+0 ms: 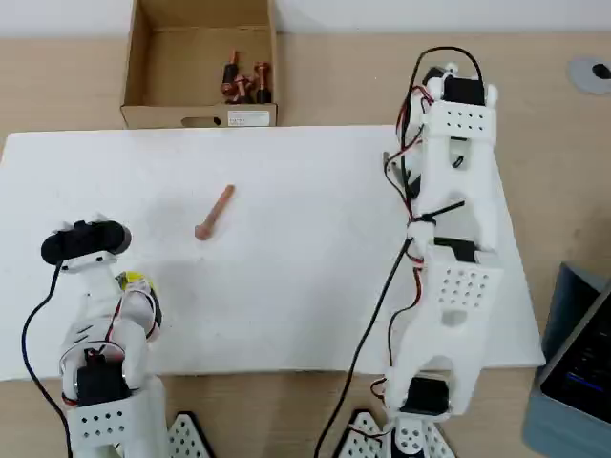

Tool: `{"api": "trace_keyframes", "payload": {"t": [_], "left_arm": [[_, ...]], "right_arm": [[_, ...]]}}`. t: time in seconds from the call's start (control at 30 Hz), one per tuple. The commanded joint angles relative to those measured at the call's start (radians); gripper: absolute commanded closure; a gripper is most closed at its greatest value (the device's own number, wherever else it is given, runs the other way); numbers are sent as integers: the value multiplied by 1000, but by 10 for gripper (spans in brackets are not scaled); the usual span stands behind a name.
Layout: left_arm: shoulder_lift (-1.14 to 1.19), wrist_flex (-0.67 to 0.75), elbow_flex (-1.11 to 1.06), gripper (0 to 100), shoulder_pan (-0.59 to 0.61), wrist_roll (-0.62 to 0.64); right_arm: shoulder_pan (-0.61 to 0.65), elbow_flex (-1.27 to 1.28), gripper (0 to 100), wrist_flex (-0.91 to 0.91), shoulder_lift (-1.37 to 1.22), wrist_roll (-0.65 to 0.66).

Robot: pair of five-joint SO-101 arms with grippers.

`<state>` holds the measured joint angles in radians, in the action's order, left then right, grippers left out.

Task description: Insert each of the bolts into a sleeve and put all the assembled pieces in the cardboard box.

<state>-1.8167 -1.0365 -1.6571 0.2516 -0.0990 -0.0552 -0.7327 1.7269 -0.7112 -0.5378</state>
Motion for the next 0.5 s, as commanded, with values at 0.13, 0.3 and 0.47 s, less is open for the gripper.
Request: {"api": "trace_keyframes", "payload": {"t": [0.13,0.3,0.47], "left_arm": [[-8,2,3,997,3,-5],[-8,2,3,997,3,-5],[-8,2,3,997,5,-5]], "right_arm": [[-16,-160,845,0,-82,-5],[-24,-243,845,0,-166,-5],[-44,-323,845,3,-257,-5]]}}
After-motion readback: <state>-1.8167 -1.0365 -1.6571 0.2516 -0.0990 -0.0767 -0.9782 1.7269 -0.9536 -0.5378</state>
